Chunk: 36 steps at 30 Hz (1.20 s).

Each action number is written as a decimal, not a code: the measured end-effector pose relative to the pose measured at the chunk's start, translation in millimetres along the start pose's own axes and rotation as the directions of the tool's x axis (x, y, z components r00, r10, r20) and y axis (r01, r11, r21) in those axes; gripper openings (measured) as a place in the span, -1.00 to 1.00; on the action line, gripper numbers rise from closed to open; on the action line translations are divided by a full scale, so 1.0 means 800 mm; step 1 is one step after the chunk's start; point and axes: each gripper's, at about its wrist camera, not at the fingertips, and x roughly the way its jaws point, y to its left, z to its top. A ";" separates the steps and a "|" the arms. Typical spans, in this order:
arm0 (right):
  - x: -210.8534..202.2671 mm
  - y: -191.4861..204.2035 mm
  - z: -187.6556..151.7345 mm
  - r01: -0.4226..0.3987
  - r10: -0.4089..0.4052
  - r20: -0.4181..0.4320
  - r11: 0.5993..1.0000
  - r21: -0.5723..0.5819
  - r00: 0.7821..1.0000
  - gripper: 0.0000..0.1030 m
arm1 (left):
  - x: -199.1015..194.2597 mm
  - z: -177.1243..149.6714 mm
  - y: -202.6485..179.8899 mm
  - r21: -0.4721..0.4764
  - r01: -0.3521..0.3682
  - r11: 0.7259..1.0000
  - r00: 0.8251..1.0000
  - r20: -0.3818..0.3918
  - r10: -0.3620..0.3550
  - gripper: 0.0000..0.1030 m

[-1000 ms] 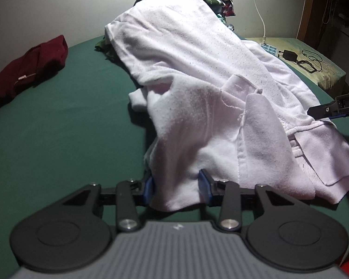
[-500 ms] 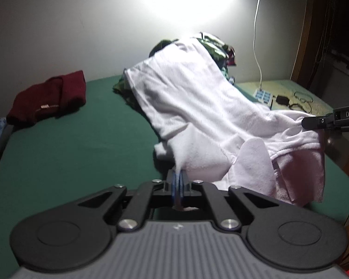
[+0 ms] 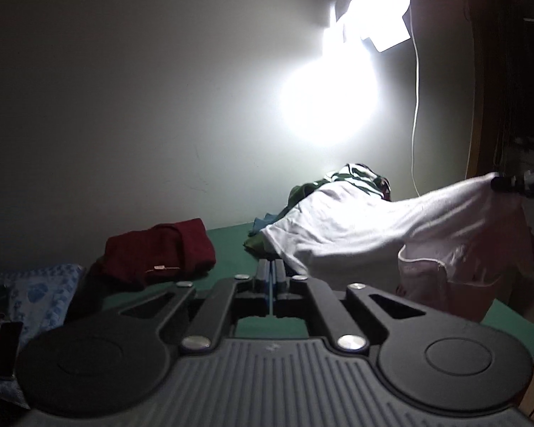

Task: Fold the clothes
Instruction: 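Lift the white polo shirt high with both grippers to shake it out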

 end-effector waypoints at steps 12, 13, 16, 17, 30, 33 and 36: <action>0.020 0.005 0.002 0.037 -0.040 0.035 0.996 0.076 0.999 -0.90 | 0.099 -0.162 -0.145 0.409 0.206 0.889 0.966 -0.232 -0.117 0.08; 0.020 0.005 0.003 0.037 -0.040 0.040 0.996 0.077 0.998 -0.90 | 0.106 -0.172 -0.158 0.440 0.212 0.873 0.965 -0.234 -0.117 0.20; 0.021 0.005 0.006 0.035 -0.039 0.048 0.996 0.082 0.998 -0.90 | 0.130 -0.189 -0.185 0.494 0.209 0.844 0.966 -0.238 -0.100 0.33; 0.020 0.005 0.007 0.032 -0.036 0.051 0.996 0.087 0.998 -0.90 | 0.139 -0.192 -0.191 0.505 0.204 0.839 0.967 -0.239 -0.091 0.32; 0.006 -0.007 0.002 0.076 -0.078 0.077 0.997 0.031 0.994 -0.91 | 0.170 -0.150 -0.172 0.393 -0.027 0.919 0.987 -0.133 0.086 -0.71; 0.002 -0.006 0.001 0.084 -0.083 0.098 0.997 0.002 0.992 -0.91 | 0.135 -0.108 -0.135 0.291 -0.128 0.948 0.988 -0.042 0.146 -0.73; -0.003 -0.007 0.004 0.071 -0.070 0.118 0.997 -0.009 0.991 -0.91 | 0.090 -0.065 -0.096 0.192 -0.220 0.956 0.975 0.056 0.213 -0.74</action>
